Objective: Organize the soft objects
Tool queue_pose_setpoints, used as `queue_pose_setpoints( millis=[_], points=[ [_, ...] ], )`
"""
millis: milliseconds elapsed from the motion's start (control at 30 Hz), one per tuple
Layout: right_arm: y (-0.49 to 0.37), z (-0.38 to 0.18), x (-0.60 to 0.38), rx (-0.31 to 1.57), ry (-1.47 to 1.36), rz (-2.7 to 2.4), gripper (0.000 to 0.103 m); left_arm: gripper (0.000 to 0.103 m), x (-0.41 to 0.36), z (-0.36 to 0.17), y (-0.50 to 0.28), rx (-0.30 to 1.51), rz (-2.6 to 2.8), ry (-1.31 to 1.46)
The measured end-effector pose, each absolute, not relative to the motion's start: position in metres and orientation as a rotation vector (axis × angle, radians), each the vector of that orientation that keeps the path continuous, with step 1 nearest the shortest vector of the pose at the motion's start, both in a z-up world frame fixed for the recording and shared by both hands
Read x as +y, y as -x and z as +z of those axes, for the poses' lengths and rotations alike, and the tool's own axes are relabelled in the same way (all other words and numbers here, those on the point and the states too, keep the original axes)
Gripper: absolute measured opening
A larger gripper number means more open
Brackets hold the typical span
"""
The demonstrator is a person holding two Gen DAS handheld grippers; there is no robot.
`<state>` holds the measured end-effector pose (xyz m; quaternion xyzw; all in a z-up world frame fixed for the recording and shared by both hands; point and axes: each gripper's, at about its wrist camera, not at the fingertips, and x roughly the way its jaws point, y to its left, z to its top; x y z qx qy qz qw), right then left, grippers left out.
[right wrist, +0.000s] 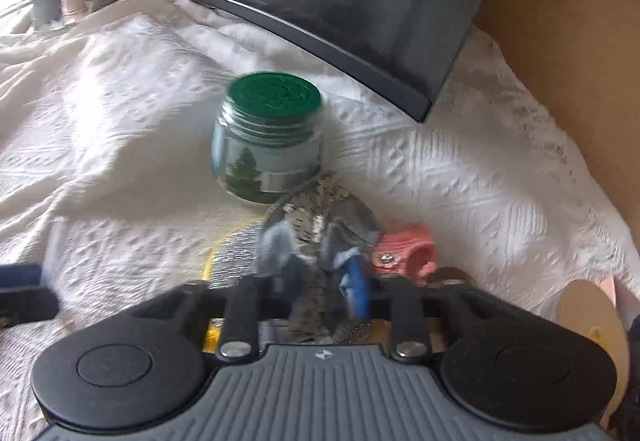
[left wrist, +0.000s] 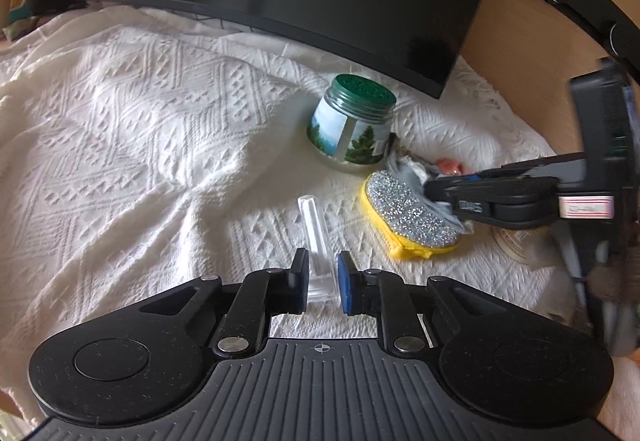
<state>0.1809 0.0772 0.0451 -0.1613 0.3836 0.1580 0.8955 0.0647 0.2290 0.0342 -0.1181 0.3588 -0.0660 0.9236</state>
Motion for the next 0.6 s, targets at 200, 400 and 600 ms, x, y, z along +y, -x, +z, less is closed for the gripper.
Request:
queue_pose_setpoints(
  millis=[200,400,600],
  points=[
    [-0.143,0.053,0.071,0.783,0.315,0.389,0.005,0.017,0.225,0.030,-0.067,0.746,-0.152,0.226],
    [-0.104,0.040,0.050,0.828,0.288,0.384,0.005,0.017,0.224,0.029,-0.068,0.756,-0.165,0.214],
    [-0.071,0.025,0.021,0.865,0.270,0.326,0.005,0.015,0.219,0.024,-0.072,0.800,-0.188,0.197]
  ],
)
